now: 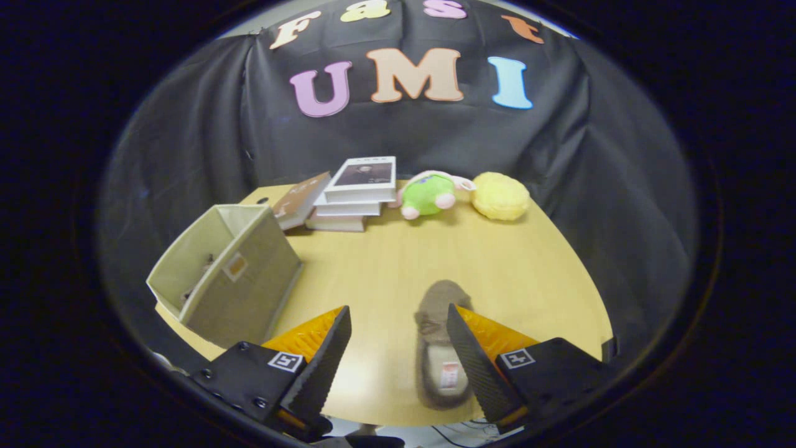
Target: Open the storage box then place both shoes into the box .Put the left shoe in first, then the right shoe, with the right side of both shoes facing outward in a uniform manner.
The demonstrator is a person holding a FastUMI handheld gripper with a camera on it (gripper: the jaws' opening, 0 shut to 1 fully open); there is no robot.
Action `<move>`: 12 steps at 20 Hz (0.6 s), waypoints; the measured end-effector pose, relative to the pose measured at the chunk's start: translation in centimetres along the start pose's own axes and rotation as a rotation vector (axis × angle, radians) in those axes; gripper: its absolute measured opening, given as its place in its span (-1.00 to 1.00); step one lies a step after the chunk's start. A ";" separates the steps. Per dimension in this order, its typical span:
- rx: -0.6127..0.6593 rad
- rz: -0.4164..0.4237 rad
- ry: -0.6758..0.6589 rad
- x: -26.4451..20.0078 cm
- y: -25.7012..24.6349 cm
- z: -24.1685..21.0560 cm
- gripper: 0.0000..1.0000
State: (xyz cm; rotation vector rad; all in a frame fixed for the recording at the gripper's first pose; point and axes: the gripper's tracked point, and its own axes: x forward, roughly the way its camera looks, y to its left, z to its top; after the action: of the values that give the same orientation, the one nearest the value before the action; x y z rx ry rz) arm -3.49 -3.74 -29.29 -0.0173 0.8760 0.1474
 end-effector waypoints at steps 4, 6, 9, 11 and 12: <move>-0.012 -0.048 0.075 2.0 -5.2 -3.6 0.97; 0.007 -0.045 0.129 3.0 -6.6 -5.6 0.82; 0.019 -0.034 0.219 5.2 -7.5 -8.3 0.36; 0.026 -0.012 0.276 5.9 -7.6 -9.8 0.05; 0.051 0.012 0.295 6.1 -7.1 -10.0 -0.10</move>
State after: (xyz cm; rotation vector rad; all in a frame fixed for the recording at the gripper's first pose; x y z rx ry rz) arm -6.37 -10.79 -40.70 0.0137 1.1744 0.1355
